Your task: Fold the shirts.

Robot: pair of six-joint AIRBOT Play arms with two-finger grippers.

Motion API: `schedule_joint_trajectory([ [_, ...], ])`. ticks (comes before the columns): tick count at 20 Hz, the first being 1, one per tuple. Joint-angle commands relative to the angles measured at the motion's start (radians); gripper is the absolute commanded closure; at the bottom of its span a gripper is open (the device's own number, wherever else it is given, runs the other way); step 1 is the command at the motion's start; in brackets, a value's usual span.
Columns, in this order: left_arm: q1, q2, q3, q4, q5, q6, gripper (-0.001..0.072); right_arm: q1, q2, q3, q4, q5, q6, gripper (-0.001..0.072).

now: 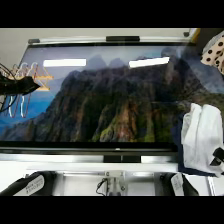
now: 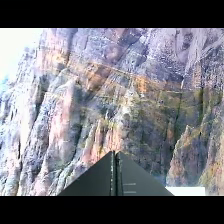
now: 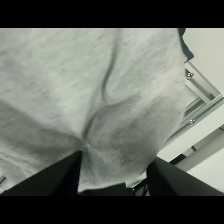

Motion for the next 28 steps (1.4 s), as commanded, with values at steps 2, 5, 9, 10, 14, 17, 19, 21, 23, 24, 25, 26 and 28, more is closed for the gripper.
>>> schedule_joint_trajectory([
  [2, 0.000, -0.001, 0.000, 0.001, 0.003, 0.000, 0.0669, 0.000, 0.001, 0.122, -0.006, -0.056, -0.063, 0.0149],
  [5, -0.014, -0.001, 0.000, 0.001, 0.006, 0.055, 0.0670, 0.027, 0.001, 0.327, 0.027, -0.165, -0.072, 0.0149],
  [9, -0.165, -0.053, 0.119, 0.304, -0.045, 0.030, 0.0673, 0.341, -0.018, 0.554, 0.124, -0.460, 0.030, 0.0150],
  [10, -0.246, -0.097, 0.196, 0.506, -0.112, -0.021, 0.0673, 0.484, -0.044, 0.575, 0.131, -0.497, 0.091, 0.0151],
  [14, -0.502, -0.287, 0.405, 0.822, -0.324, -0.178, 0.0608, 1.058, -0.294, 0.579, 0.033, -0.399, 0.359, 0.0127],
  [17, -0.583, -0.374, 0.407, 0.786, -0.505, -0.196, -0.0009, 1.134, -0.532, 0.618, 0.497, -0.293, 0.267, 0.0126],
  [19, -0.586, -0.373, 0.365, 0.780, -0.531, -0.240, -0.0009, 1.134, -0.602, 0.644, 0.565, -0.220, 0.269, 0.0126],
  [21, -0.574, -0.356, 0.325, 0.684, -0.493, -0.249, -0.0008, 1.136, -0.598, 0.644, 0.497, -0.197, 0.290, 0.0126],
  [23, -0.560, -0.341, 0.278, 0.543, -0.435, -0.260, -0.0008, 1.136, -0.571, 0.644, 0.439, -0.196, 0.293, 0.0126],
  [24, -0.560, -0.338, 0.262, 0.508, -0.413, -0.265, -0.0008, 1.136, -0.556, 0.644, 0.412, -0.199, 0.293, 0.0126],
  [25, -0.562, -0.337, 0.254, 0.492, -0.398, -0.265, -0.0008, 1.136, -0.542, 0.644, 0.398, -0.202, 0.291, 0.0126],
  [26, -0.565, -0.336, 0.254, 0.495, -0.391, -0.264, -0.0008, 1.136, -0.531, 0.644, 0.403, -0.207, 0.293, 0.0126],
  [28, -0.564, -0.329, 0.255, 0.501, -0.363, -0.264, -0.0008, 1.135, -0.520, 0.644, 0.409, -0.206, 0.293, 0.0126],
])
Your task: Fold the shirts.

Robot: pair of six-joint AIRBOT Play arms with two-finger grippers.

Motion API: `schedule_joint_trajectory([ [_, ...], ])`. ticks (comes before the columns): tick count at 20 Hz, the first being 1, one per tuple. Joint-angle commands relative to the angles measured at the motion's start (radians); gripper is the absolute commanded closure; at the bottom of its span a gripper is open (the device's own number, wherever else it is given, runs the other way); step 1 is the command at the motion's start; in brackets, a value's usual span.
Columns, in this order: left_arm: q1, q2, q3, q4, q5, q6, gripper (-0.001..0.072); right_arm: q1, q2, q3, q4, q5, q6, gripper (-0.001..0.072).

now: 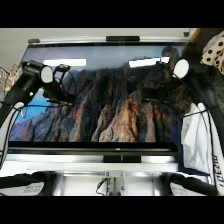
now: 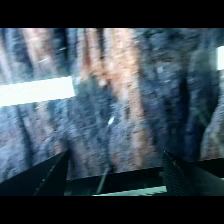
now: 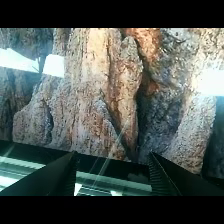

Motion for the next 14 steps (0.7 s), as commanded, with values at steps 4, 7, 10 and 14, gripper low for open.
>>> schedule_joint_trajectory([
  [4, 0.002, 0.009, -0.015, -0.038, 0.111, 0.011, -0.0008, 0.005, 0.014, 0.002, -0.003, 0.006, 0.004, 0.0126],
  [7, 0.014, 0.009, -0.015, -0.037, 0.110, 0.022, -0.0008, 0.005, 0.014, 0.002, -0.002, 0.006, 0.004, 0.0126],
  [10, 0.029, 0.009, -0.015, -0.037, 0.111, 0.022, -0.0008, 0.005, 0.014, 0.002, -0.002, 0.006, 0.004, 0.0126],
  [14, 0.050, 0.009, -0.015, -0.038, 0.133, 0.045, -0.0008, 0.005, 0.014, 0.002, -0.002, 0.006, 0.004, 0.0126],
])
